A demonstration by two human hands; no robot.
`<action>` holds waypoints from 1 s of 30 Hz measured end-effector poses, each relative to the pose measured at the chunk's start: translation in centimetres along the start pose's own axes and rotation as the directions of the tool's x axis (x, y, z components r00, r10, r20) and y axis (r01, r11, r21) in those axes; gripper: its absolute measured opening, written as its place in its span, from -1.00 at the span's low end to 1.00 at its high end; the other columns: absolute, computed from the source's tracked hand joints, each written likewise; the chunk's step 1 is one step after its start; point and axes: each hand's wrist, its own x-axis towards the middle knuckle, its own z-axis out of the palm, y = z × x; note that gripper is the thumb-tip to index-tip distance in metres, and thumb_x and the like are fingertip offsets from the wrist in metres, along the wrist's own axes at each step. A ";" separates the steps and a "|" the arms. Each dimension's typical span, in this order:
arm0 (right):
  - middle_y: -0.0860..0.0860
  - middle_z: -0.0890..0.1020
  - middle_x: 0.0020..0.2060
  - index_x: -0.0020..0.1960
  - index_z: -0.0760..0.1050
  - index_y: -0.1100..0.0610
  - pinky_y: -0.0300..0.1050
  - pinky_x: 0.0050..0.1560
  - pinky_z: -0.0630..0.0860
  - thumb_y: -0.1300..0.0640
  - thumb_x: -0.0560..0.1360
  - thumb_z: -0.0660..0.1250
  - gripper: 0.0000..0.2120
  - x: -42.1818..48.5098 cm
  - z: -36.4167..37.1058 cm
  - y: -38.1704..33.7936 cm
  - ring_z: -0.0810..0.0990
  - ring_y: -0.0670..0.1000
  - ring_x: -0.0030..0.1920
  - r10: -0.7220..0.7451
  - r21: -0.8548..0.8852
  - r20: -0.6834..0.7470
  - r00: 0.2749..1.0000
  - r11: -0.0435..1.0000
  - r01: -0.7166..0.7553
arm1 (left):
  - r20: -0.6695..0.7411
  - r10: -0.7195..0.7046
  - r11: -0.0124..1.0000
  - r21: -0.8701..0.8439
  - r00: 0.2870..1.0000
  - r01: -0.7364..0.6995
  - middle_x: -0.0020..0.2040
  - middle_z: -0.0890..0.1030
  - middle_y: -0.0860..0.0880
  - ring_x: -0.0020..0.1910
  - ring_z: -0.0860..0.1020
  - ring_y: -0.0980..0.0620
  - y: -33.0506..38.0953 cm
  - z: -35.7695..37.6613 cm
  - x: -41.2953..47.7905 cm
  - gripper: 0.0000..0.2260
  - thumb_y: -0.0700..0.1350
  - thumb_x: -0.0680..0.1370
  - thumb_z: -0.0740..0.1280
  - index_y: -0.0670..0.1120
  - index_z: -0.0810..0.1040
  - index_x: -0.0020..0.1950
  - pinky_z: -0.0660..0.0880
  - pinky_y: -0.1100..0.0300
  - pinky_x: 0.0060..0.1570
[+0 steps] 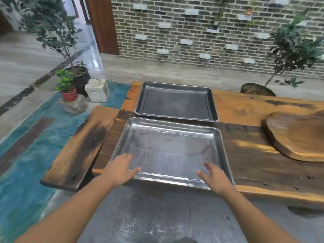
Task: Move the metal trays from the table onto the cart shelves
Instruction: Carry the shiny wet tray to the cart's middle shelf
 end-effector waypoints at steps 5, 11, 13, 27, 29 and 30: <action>0.12 0.49 0.29 0.40 0.39 0.10 -0.02 0.30 0.41 -0.22 0.48 0.32 -0.40 2.8 -0.8 2.1 0.49 0.11 0.29 0.082 -0.034 -0.041 0.996 0.996 -0.084 | 0.048 0.045 0.999 -0.017 0.998 -0.045 0.48 0.36 -0.03 0.43 0.36 -0.04 1.0 0.5 5.0 -0.35 0.30 0.52 0.22 -0.02 0.27 0.52 0.33 0.01 0.41; 0.17 0.42 0.31 0.43 0.33 0.13 0.02 0.31 0.37 -0.20 0.48 0.35 -0.35 8.6 -2.0 5.7 0.43 0.19 0.31 0.154 -0.070 -0.061 0.986 0.985 -0.159 | 0.118 -0.003 0.999 -0.053 0.993 0.010 0.49 0.34 -0.05 0.42 0.38 -0.04 0.7 2.0 10.8 -0.39 0.22 0.55 0.26 -0.04 0.28 0.51 0.32 0.05 0.42; 0.18 0.38 0.34 0.44 0.29 0.14 0.06 0.33 0.36 -0.19 0.47 0.36 -0.33 10.5 -2.3 7.0 0.39 0.21 0.33 0.195 -0.064 -0.051 0.979 0.978 -0.198 | 0.139 -0.057 0.996 -0.054 0.989 0.065 0.48 0.36 -0.07 0.43 0.37 -0.06 -0.1 2.6 12.4 -0.41 0.20 0.55 0.28 -0.07 0.32 0.50 0.30 0.03 0.43; 0.25 0.28 0.41 0.50 0.18 0.23 0.11 0.40 0.30 -0.06 0.44 0.45 -0.21 18.3 -2.4 14.4 0.32 0.27 0.38 0.401 0.030 -0.105 0.910 0.916 -0.400 | 0.081 -0.583 0.809 -0.024 0.808 0.587 0.44 0.27 -0.23 0.35 0.32 -0.37 -5.5 5.4 17.7 -0.29 0.10 0.46 0.43 -0.03 0.19 0.51 0.36 -0.31 0.24; 0.28 0.32 0.38 0.45 0.26 0.21 0.10 0.40 0.27 -0.08 0.43 0.45 -0.27 18.6 -2.0 15.2 0.30 0.26 0.38 0.455 0.042 -0.097 0.885 0.890 -0.453 | 0.083 -0.620 0.780 -0.041 0.780 0.624 0.45 0.25 -0.23 0.36 0.30 -0.37 -6.1 5.6 18.7 -0.26 0.10 0.47 0.43 -0.04 0.15 0.52 0.34 -0.32 0.26; 0.28 0.34 0.36 0.43 0.30 0.18 0.07 0.40 0.27 -0.10 0.43 0.45 -0.30 18.7 -1.7 15.5 0.30 0.23 0.38 0.471 0.047 -0.091 0.877 0.882 -0.469 | 0.085 -0.626 0.773 -0.062 0.775 0.631 0.45 0.25 -0.23 0.37 0.29 -0.38 -6.4 5.7 19.2 -0.25 0.08 0.46 0.44 -0.05 0.14 0.52 0.32 -0.33 0.28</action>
